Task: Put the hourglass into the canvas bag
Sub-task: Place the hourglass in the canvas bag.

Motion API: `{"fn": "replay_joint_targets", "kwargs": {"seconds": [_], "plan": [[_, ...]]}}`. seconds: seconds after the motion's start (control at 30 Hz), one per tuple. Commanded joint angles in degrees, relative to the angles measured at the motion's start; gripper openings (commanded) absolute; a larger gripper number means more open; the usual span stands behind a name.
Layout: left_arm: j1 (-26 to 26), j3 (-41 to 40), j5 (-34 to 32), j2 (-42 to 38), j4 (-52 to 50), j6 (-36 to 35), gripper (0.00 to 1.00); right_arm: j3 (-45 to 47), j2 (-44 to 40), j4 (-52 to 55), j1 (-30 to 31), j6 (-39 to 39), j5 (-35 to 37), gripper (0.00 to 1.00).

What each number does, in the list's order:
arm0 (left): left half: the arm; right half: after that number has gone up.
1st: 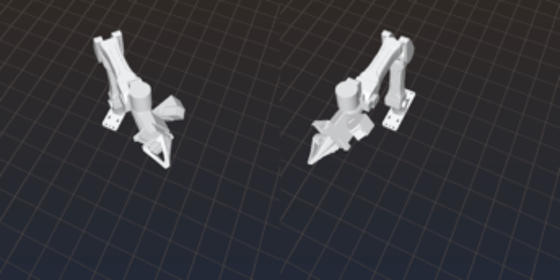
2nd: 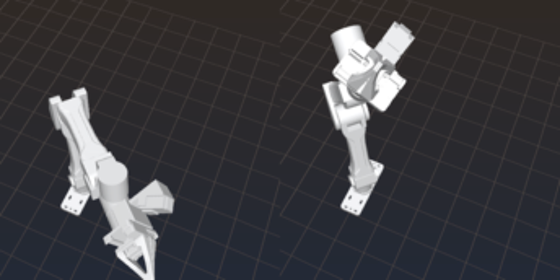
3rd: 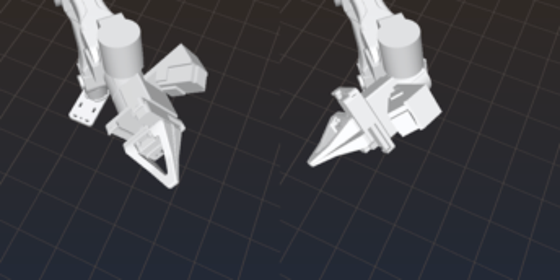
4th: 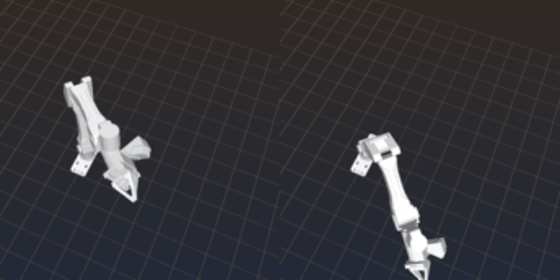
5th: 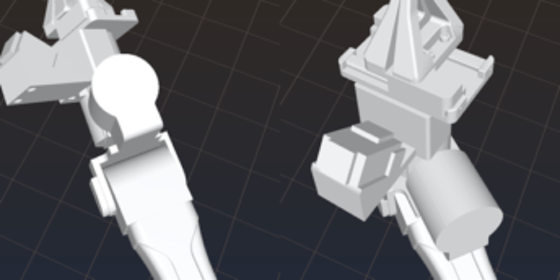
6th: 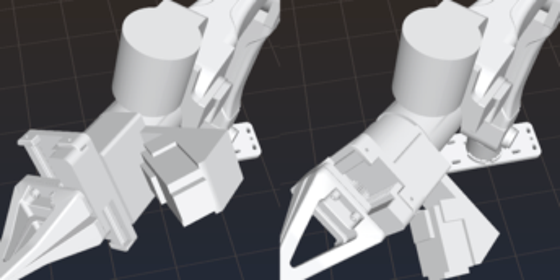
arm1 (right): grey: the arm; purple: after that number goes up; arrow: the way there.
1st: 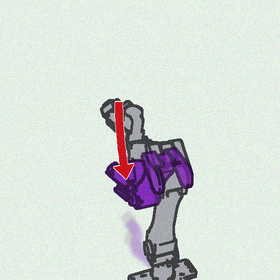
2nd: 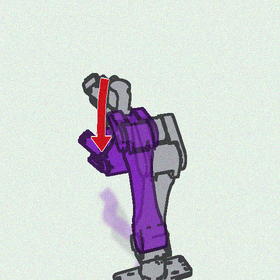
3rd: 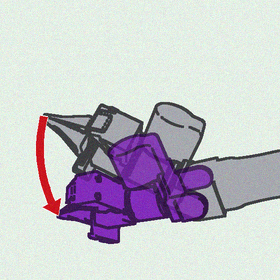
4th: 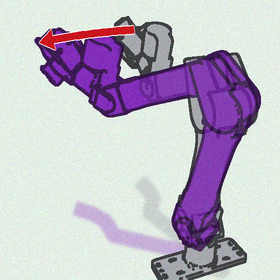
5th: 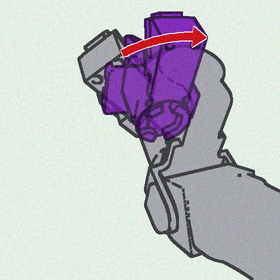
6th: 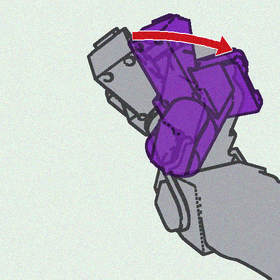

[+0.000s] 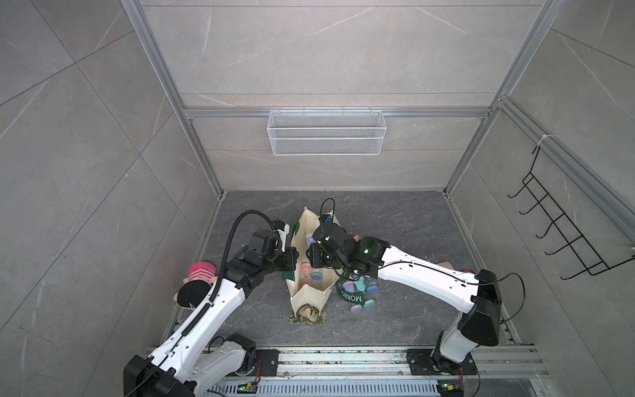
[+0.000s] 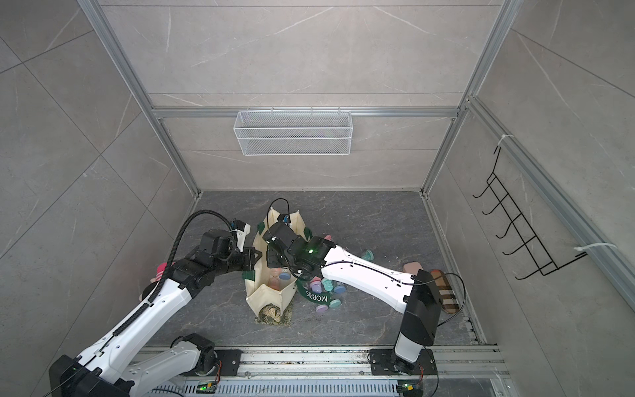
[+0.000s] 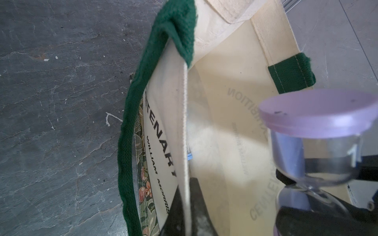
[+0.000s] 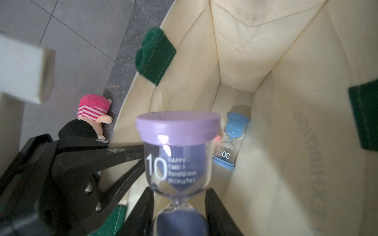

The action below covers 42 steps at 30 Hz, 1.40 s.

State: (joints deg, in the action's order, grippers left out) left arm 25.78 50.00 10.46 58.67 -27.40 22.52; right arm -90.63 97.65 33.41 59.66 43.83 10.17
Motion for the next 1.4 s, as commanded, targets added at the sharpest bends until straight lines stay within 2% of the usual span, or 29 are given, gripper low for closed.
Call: {"fn": "replay_joint_targets", "kwargs": {"seconds": [0.0,0.83,1.17,1.37], "plan": [[0.32,0.94,1.12,-1.21,1.38,-0.46,0.00,-2.56,0.86,0.81,0.22,1.18,0.09,0.00],[0.26,0.90,1.63,-1.44,1.38,-0.39,0.00,-8.38,9.52,6.88,-1.07,3.98,-1.76,0.00],[0.30,0.94,1.62,-1.41,1.38,-0.42,0.00,-12.11,15.32,11.06,-4.23,6.35,-4.51,0.00],[0.32,0.92,1.53,-1.33,1.38,-0.44,0.00,-15.27,18.47,13.31,-5.04,6.01,-3.77,0.00]]}}
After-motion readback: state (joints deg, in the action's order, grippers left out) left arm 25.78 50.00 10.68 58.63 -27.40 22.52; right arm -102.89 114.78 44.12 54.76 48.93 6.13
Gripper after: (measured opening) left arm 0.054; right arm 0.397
